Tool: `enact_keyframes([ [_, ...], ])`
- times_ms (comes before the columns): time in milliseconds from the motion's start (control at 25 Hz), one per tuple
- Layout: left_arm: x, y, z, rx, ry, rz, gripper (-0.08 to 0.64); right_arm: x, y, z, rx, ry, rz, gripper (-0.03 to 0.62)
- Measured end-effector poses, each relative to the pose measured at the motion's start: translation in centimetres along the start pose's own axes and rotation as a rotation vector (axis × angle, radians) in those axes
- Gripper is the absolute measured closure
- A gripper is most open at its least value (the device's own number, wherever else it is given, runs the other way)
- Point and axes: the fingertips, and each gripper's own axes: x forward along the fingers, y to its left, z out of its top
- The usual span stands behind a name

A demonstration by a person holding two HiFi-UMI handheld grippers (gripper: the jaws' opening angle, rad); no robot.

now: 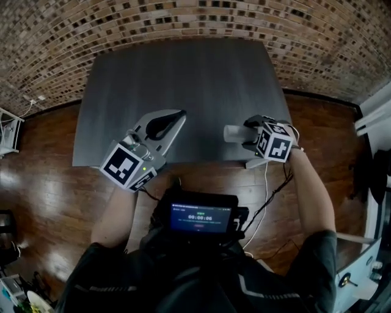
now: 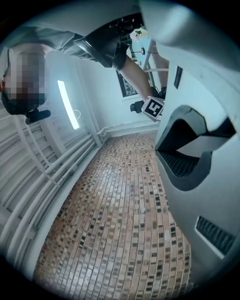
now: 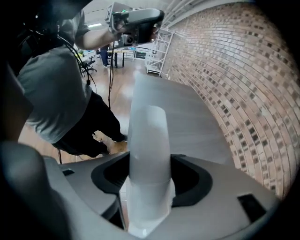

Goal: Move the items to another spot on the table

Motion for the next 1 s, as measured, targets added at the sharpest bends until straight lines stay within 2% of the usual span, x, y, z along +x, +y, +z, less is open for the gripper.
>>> enact_keyframes([
  [200, -5.9, 4.2, 0.7, -0.041, 0.001, 0.085, 0.557, 1.4, -1.9, 6.5, -0.068, -0.006, 0.007, 0.314],
  [520, -15.3, 13.9, 1.8, 0.035, -0.016, 0.172, 0.557, 5.6, -5.6, 19.5, -0.129, -0.019, 0.019, 0.314],
  [760, -21.5, 21.9, 1.8, 0.035, -0.006, 0.237, 0.557, 8.6, -8.3, 28.8, -0.159, -0.027, 0.024, 0.314],
  [880, -23.8, 24.5, 1.3, 0.043, 0.006, 0.239, 0.557, 9.6, -9.5, 33.3, -0.194, -0.038, 0.022, 0.314],
  [1000, -26.1, 27.1, 1.4, 0.070, -0.019, 0.250, 0.557, 12.1, -10.4, 36.2, -0.178, -0.035, 0.038, 0.314],
])
